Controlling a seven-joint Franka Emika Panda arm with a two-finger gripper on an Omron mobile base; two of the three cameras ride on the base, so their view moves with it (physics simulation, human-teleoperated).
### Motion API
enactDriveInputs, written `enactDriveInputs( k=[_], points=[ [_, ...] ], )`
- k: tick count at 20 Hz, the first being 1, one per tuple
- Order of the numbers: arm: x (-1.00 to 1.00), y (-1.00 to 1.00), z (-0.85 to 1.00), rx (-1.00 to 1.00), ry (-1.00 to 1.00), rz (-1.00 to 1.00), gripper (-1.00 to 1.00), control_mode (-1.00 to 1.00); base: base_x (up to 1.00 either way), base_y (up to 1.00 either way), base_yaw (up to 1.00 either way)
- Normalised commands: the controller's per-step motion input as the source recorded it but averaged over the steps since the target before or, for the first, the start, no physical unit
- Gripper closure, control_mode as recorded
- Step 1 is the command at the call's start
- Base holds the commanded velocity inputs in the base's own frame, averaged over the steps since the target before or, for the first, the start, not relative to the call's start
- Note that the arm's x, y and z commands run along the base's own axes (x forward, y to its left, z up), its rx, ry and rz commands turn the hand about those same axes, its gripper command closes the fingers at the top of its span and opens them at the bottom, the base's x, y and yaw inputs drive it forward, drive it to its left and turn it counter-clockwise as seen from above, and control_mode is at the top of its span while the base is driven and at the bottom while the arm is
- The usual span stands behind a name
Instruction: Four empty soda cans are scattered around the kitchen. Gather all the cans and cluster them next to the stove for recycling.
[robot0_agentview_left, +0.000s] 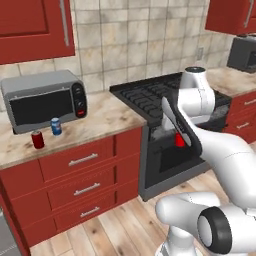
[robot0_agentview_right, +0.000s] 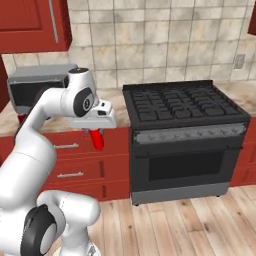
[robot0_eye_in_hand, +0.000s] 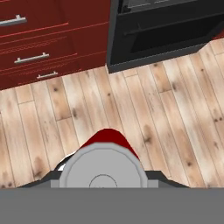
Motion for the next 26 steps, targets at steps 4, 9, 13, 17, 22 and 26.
enactDriveInputs(
  k=[4,9,13,17,22,26],
  points=[
    [0.0,0.0,0.0,0.0,0.0,0.0,1.0,1.0,0.54,0.02,0.17],
    [0.0,0.0,0.0,0.0,0.0,0.0,1.0,1.0,0.24,0.03,0.21],
    [0.0,0.0,0.0,0.0,0.0,0.0,1.0,1.0,0.48,-0.14,0.2],
    [0.0,0.0,0.0,0.0,0.0,0.0,1.0,1.0,0.6,-0.25,0.18],
    [0.0,0.0,0.0,0.0,0.0,0.0,1.0,1.0,0.52,-0.29,0.14],
    [0.0,0.0,0.0,0.0,0.0,0.0,1.0,1.0,0.26,-0.04,0.12]
  ],
)
